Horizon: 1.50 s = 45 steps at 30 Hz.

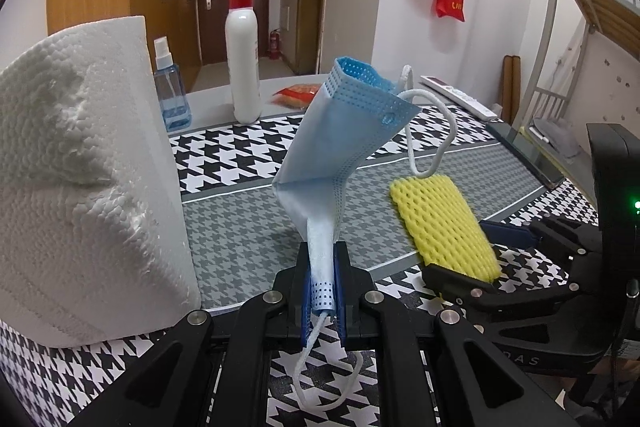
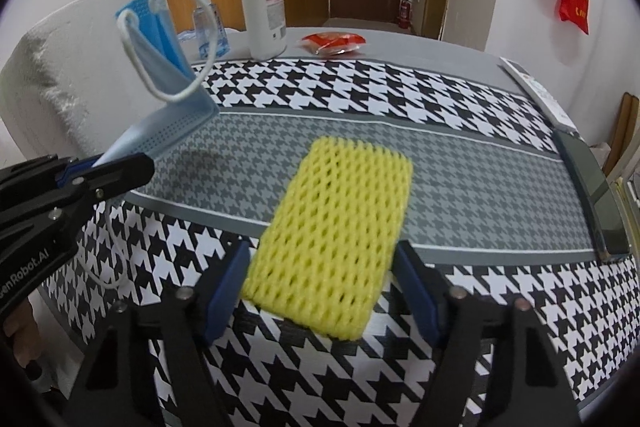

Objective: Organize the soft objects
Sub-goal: 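Lift the blue mask with the left gripper while the right gripper closes on the yellow net, then carry the blue mask over the foam box with the left gripper while the right gripper carries the net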

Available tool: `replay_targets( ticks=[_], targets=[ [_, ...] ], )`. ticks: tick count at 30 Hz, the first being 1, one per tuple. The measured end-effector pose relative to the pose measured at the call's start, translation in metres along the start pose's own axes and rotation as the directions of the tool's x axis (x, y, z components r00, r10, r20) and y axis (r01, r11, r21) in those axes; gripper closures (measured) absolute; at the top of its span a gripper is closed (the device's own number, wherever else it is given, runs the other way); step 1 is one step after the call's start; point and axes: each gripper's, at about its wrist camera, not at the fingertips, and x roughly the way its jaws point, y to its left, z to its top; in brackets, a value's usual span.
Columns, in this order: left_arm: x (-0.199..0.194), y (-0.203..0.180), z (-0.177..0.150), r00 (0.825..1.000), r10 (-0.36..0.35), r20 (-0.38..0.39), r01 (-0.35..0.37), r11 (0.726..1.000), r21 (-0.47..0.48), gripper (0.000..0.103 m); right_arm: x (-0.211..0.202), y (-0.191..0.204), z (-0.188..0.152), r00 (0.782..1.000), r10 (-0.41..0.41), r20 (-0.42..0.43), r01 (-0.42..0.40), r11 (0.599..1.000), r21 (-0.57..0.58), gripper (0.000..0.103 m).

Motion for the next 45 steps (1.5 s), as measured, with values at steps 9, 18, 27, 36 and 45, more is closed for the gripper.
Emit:
replay_targets(
  ticks=[9,18,27,36,45],
  targets=[
    [-0.007,0.002,-0.003,1.000,-0.006,0.011,0.006,1.000,-0.004,0.092,0.001,0.005,0.003,0.999,0.032,0.003,-0.032,0.999,-0.009,0.058],
    [-0.014,0.004,-0.006,1.000,-0.008,0.026,0.008,1.000,-0.011,0.092,0.002,0.010,0.001,1.000,0.008,0.010,-0.008,1.000,-0.023,0.058],
    [-0.025,0.007,-0.007,0.999,-0.005,0.053,0.006,1.000,-0.020,0.092,0.001,0.006,0.000,0.999,0.033,0.006,-0.032,0.999,-0.012,0.056],
    [-0.039,0.008,-0.011,0.997,0.003,0.078,-0.002,1.000,-0.024,0.092,0.001,0.007,0.000,1.000,0.026,0.011,-0.026,1.000,0.003,0.081],
    [-0.058,0.005,-0.015,0.993,0.013,0.118,-0.010,1.000,-0.021,0.092,-0.039,0.014,-0.001,0.993,0.061,0.103,-0.064,0.998,0.027,0.082]
  ],
)
